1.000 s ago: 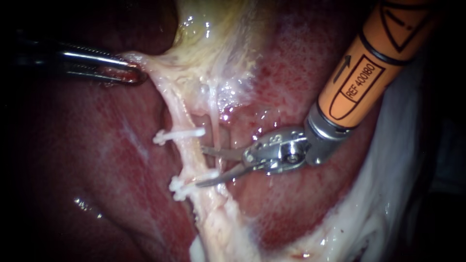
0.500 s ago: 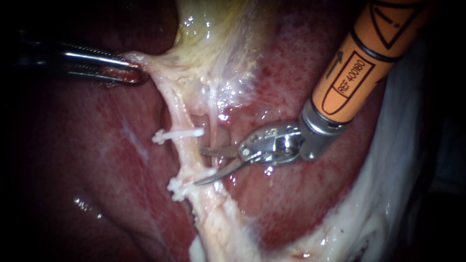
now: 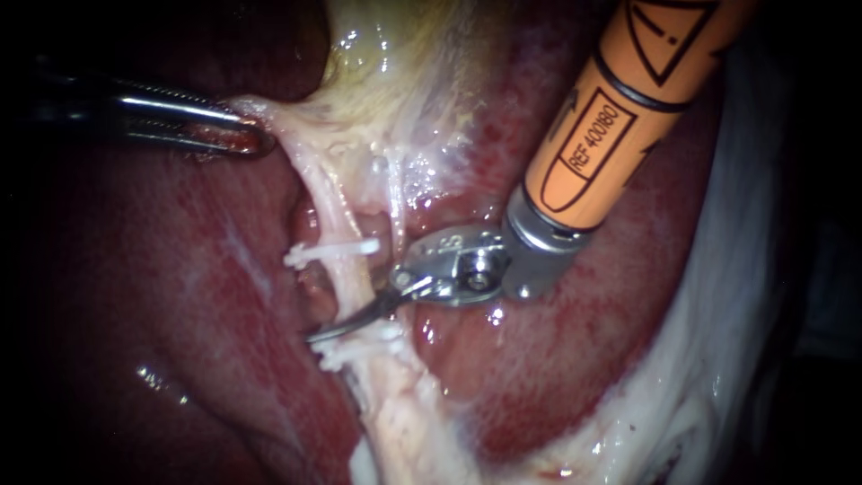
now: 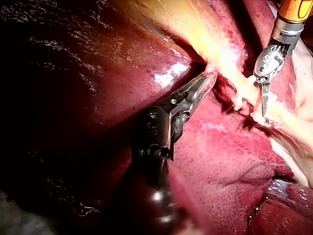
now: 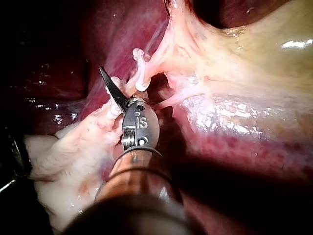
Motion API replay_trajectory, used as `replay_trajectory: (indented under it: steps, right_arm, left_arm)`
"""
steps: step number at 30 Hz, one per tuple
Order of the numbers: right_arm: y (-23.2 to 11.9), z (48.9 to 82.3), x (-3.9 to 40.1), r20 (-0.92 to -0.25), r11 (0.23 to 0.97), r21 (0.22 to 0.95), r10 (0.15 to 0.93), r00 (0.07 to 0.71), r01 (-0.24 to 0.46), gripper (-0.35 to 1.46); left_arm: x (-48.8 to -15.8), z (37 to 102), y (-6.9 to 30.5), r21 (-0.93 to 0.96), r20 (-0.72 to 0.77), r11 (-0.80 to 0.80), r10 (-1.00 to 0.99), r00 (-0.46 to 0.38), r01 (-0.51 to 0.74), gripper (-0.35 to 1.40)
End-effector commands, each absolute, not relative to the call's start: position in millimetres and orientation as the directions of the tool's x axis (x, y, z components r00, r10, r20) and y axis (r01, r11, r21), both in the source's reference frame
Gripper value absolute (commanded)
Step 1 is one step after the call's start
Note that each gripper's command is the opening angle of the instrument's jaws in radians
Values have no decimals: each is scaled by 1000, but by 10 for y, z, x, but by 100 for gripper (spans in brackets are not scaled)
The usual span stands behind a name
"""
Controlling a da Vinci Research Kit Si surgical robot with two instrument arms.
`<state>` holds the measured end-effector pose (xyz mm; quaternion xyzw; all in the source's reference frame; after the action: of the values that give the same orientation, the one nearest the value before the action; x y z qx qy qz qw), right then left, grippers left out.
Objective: Go to the cutting position left tube
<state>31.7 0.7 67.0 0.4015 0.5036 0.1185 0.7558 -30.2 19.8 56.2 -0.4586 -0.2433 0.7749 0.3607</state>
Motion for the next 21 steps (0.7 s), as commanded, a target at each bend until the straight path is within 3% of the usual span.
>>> replay_trajectory:
  steps: [1, 21]
  right_arm:
    - [7, 670, 319, -662, 646, 730, 588, 465, 223, 143]
    - [13, 622, 328, -663, 612, 745, 630, 405, 266, 142]
  left_arm:
    - [-302, 562, 198, -708, -535, -621, 782, -319, -336, -35]
    - [-303, 563, 198, -707, -535, -621, 782, -319, -337, -35]
